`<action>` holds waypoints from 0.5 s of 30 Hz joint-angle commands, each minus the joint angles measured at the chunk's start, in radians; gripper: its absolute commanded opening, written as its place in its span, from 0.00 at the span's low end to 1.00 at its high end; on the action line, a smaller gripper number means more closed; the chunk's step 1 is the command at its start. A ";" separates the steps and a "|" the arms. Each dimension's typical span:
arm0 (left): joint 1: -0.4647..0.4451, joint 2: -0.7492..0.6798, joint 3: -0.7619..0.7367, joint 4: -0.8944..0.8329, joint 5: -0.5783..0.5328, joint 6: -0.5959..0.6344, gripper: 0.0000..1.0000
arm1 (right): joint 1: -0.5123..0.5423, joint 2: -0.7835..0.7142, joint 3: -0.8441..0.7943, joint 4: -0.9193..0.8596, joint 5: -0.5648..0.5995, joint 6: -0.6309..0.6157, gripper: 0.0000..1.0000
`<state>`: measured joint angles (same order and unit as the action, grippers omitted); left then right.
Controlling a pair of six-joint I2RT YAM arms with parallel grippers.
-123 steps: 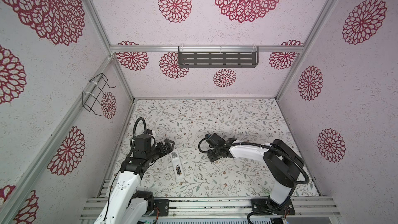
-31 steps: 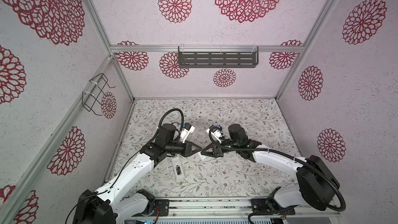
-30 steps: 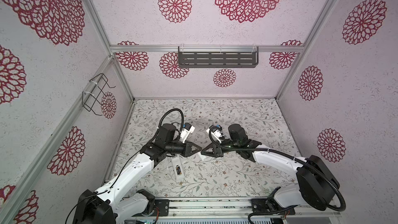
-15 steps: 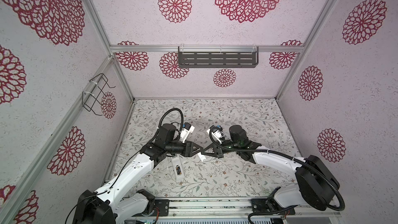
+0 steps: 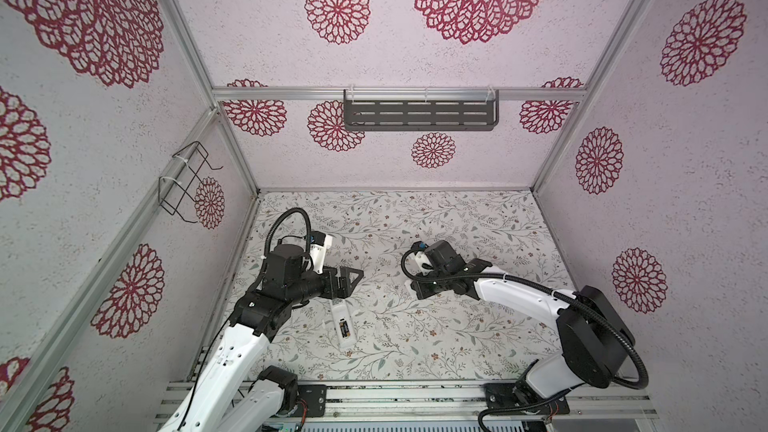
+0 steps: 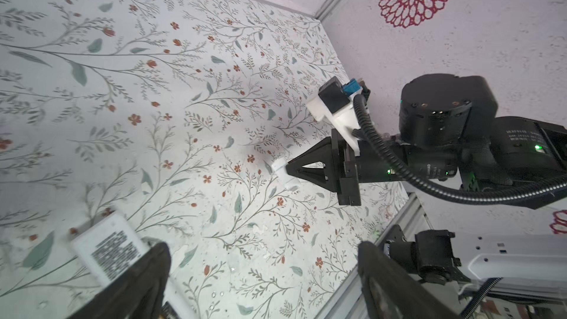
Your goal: Load the batteries into the remote control
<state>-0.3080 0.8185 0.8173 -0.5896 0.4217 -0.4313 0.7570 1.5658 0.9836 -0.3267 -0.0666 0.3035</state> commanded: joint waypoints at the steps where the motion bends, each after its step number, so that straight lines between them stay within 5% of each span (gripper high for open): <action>1: 0.019 -0.051 0.020 -0.090 -0.070 0.053 0.98 | 0.031 0.032 0.035 -0.144 0.332 -0.044 0.00; 7: 0.024 -0.069 0.010 -0.073 -0.057 0.048 0.97 | 0.096 0.113 0.055 -0.177 0.551 -0.005 0.00; 15: 0.026 -0.057 0.006 -0.060 -0.045 0.046 0.97 | 0.200 0.228 0.128 -0.244 0.659 0.041 0.06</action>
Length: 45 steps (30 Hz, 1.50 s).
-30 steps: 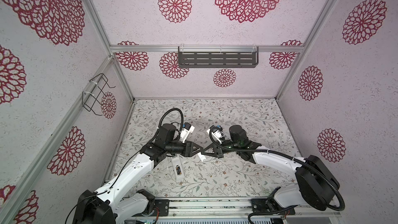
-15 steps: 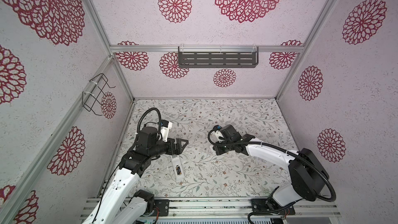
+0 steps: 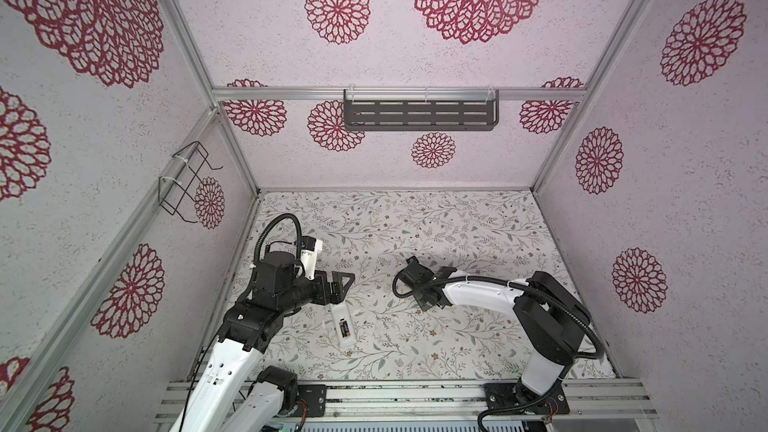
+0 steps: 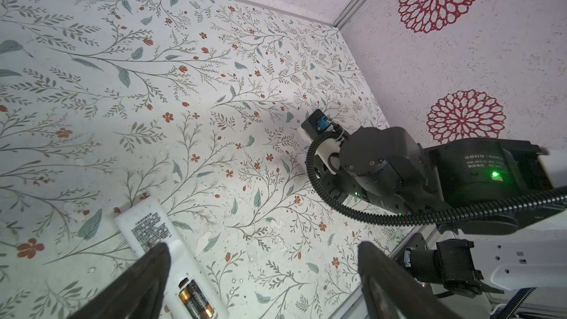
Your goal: Load the batteries into the remote control
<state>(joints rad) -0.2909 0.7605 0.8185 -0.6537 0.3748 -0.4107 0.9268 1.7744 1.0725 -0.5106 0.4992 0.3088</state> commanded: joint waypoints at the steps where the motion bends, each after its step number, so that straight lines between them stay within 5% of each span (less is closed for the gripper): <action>1: 0.011 0.000 0.004 0.006 0.003 0.024 0.97 | 0.043 0.036 0.053 -0.069 0.096 0.040 0.07; 12: 0.015 0.009 0.001 0.016 0.015 0.021 0.97 | 0.088 -0.013 0.061 0.028 -0.092 0.046 0.40; 18: 0.021 0.005 0.001 0.016 0.017 0.023 0.97 | 0.017 -0.114 0.018 0.073 -0.228 0.044 0.55; 29: 0.022 -0.003 -0.002 0.014 0.020 0.023 0.97 | -0.149 -0.168 -0.114 0.045 -0.234 -0.008 0.63; 45: 0.022 -0.002 -0.007 0.022 0.024 0.018 0.97 | -0.050 -0.115 -0.105 0.077 -0.351 -0.042 0.67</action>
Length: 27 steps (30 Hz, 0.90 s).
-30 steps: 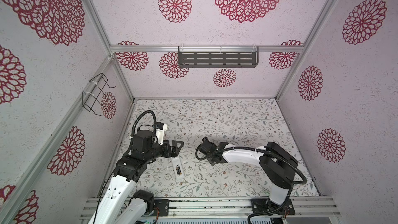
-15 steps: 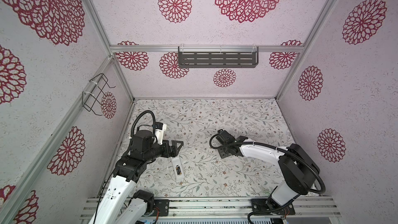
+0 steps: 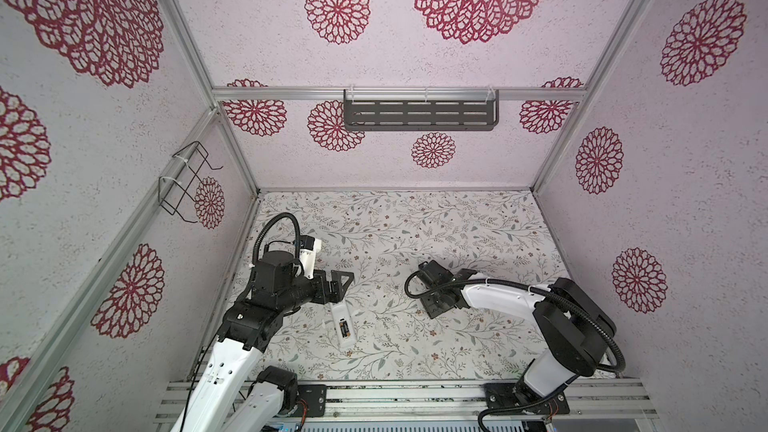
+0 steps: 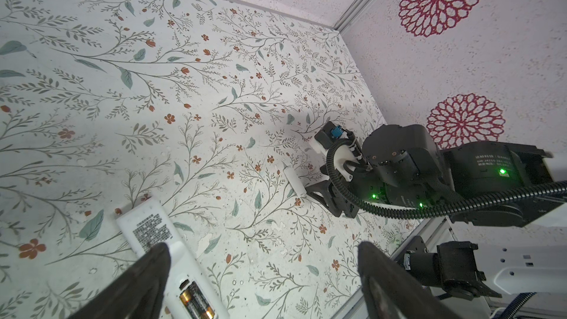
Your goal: Load the batteries into the remote control
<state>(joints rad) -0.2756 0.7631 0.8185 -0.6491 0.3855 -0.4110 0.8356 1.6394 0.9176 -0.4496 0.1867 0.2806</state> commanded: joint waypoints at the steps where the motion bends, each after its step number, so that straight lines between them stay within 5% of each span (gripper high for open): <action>1: 0.006 -0.007 -0.007 0.019 0.013 0.017 0.97 | 0.052 0.034 0.071 0.027 -0.046 -0.014 0.68; 14: 0.007 -0.018 -0.010 0.017 0.015 0.017 0.97 | 0.075 0.197 0.327 0.034 -0.054 -0.069 0.68; 22: 0.007 -0.020 -0.010 0.017 0.013 0.015 0.97 | -0.033 0.222 0.324 0.067 -0.297 -0.111 0.68; 25: 0.007 -0.023 -0.012 0.019 0.011 0.015 0.97 | -0.050 0.244 0.329 0.076 -0.353 -0.113 0.56; 27: 0.007 -0.021 -0.010 0.018 0.011 0.016 0.97 | -0.059 0.257 0.333 0.077 -0.352 -0.106 0.39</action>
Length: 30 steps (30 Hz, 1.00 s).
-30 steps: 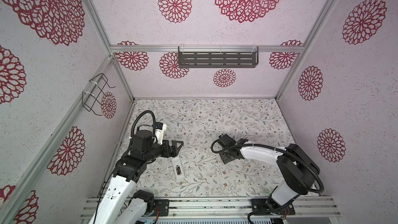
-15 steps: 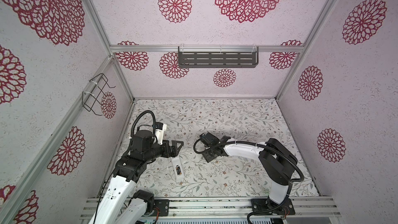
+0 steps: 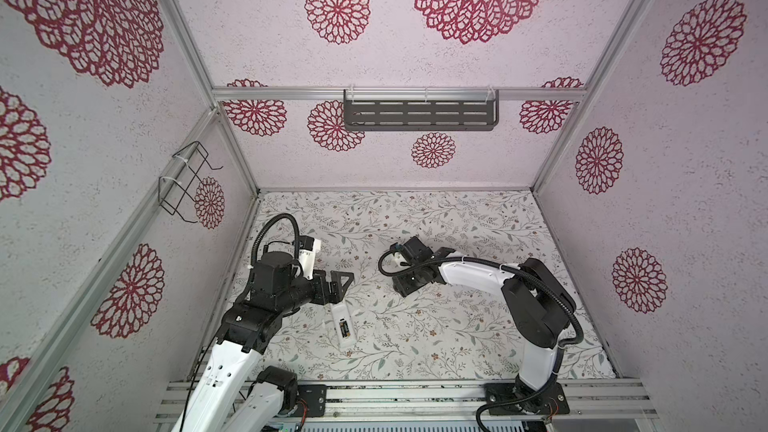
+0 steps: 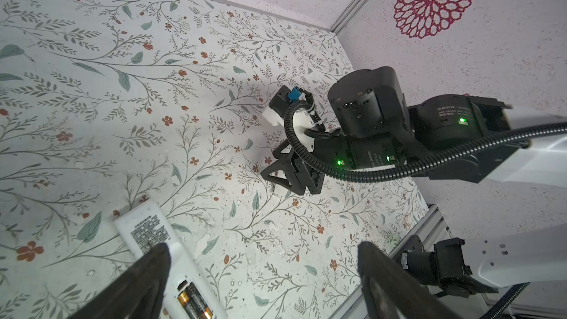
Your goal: Load the batteries into the remote control
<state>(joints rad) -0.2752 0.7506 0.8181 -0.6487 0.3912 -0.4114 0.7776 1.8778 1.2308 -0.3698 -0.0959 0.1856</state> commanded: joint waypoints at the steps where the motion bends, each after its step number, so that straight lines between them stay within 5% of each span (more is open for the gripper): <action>1: 0.007 -0.008 -0.010 0.018 0.006 0.016 0.97 | -0.005 0.021 0.017 0.000 -0.067 -0.007 0.33; 4: 0.007 -0.009 -0.010 0.018 0.006 0.017 0.97 | -0.025 0.028 -0.008 0.010 -0.054 0.003 0.19; 7: 0.007 -0.010 -0.010 0.019 0.009 0.018 0.97 | -0.045 0.030 -0.043 0.014 -0.021 0.007 0.16; 22: 0.012 0.010 -0.008 0.026 0.017 0.022 0.98 | -0.061 -0.135 -0.289 -0.051 0.016 -0.025 0.08; 30: 0.016 0.023 -0.008 0.035 0.026 0.019 0.97 | 0.073 -0.198 -0.295 -0.074 -0.079 -0.071 0.08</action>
<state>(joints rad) -0.2687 0.7696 0.8181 -0.6407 0.4042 -0.4110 0.8055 1.6875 0.9360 -0.3626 -0.1242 0.1490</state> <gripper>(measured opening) 0.974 0.080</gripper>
